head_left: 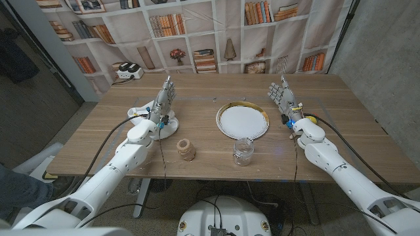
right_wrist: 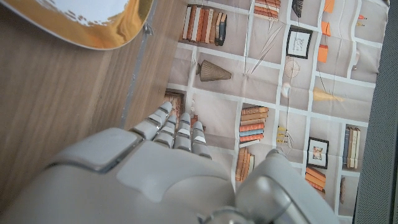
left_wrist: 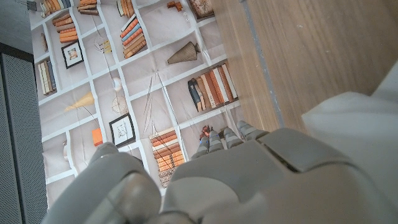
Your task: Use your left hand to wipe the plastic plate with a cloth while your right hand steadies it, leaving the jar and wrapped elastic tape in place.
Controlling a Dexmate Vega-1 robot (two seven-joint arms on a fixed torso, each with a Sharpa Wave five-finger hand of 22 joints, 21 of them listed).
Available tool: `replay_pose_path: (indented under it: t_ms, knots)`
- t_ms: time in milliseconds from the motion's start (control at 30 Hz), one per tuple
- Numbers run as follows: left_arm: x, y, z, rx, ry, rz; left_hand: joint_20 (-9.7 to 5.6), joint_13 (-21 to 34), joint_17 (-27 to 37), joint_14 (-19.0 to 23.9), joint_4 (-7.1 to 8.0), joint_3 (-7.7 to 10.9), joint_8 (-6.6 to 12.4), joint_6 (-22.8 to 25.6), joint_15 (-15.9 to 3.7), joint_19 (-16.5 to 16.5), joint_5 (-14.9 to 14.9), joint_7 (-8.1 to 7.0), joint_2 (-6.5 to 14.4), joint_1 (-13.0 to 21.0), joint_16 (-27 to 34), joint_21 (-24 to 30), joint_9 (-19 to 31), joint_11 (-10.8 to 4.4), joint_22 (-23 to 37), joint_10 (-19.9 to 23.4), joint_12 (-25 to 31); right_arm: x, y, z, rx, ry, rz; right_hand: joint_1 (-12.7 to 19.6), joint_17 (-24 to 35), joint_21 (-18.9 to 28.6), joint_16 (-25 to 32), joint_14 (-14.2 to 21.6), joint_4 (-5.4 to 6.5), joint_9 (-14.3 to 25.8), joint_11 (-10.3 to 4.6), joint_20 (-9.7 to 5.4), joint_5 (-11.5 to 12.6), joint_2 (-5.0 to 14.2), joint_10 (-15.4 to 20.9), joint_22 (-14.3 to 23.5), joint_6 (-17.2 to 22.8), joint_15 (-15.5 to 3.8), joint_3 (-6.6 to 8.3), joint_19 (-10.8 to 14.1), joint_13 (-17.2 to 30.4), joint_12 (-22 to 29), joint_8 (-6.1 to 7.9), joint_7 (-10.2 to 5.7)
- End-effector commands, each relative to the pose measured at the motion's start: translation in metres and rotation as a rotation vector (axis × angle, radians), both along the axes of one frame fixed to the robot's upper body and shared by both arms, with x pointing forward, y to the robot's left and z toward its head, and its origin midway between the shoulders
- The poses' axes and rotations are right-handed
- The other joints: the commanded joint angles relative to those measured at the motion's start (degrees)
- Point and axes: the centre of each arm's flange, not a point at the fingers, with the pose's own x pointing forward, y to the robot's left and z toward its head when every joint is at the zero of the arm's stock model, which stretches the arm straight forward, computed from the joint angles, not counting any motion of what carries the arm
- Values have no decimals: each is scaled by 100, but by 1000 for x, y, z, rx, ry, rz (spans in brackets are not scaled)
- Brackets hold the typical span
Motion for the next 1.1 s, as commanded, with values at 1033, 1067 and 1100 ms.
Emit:
replay_pose_path:
  t_ms: [1033, 1067, 1100]
  knots:
    - [-56, 40, 0, 150, -36, 195, -132, 11, 13, 267, -86, 122, 81, 347, -36, 37, 52, -23, 255, 366, 55, 41, 30, -24, 19, 293, 90, -32, 14, -4, 3, -88, -30, 187, 18, 35, 28, 140, -109, 33, 3, -22, 10, 4, 156, 15, 222, -34, 39, 119, 18, 62, 61, -130]
    - [-58, 41, 0, 153, -40, 198, -133, 11, 13, 277, -90, 125, 83, 354, -41, 36, 52, -23, 259, 375, 57, 40, 30, -25, 19, 300, 91, -34, 16, -4, 28, -102, -19, 208, 19, 48, 44, 212, -125, 34, -11, -44, 9, 15, 271, 15, 295, -60, 43, 172, 18, 100, 79, -149]
    - [-60, 42, 1, 157, -43, 201, -130, 11, 12, 285, -97, 129, 84, 363, -40, 40, 51, -22, 266, 390, 57, 40, 30, -32, 19, 305, 91, -35, 19, -4, 40, -119, -4, 219, 20, 53, 59, 279, -135, 34, -25, -45, 7, 24, 314, 16, 338, -77, 44, 204, 19, 109, 87, -171]
